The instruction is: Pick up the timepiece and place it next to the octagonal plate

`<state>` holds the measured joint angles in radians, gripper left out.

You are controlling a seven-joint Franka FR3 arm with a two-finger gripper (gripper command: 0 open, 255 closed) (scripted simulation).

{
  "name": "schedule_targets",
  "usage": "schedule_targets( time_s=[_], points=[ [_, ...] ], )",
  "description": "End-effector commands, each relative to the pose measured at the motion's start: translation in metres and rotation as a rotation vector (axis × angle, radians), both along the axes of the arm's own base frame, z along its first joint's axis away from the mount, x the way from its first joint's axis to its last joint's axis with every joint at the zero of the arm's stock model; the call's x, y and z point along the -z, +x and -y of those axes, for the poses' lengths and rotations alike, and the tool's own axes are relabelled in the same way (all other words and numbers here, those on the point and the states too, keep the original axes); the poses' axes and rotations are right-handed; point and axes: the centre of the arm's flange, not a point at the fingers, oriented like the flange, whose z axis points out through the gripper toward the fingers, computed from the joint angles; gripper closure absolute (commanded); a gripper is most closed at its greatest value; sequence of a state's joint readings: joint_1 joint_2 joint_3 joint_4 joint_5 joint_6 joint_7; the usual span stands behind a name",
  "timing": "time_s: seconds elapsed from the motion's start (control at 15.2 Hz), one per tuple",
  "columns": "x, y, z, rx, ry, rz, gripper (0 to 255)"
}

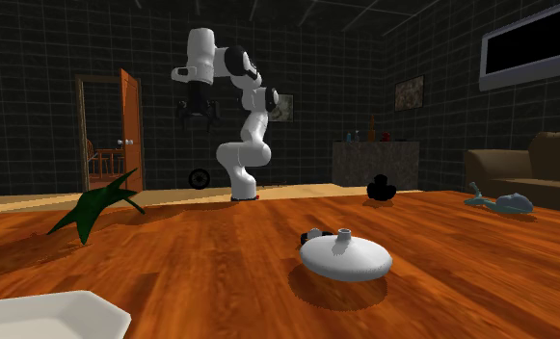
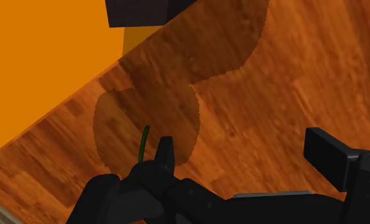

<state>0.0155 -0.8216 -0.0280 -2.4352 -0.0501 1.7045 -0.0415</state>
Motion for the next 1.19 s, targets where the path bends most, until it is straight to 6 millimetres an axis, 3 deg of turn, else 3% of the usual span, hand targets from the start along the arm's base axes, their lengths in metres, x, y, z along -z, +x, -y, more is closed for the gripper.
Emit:
schedule_targets(
  time_s=[0.0,1.12],
  points=[
    [0.0,0.0,0.0,0.0,0.0,0.0,0],
    [0.091,0.067,-0.191,0.251,0.045,-0.028,0]
  ],
)
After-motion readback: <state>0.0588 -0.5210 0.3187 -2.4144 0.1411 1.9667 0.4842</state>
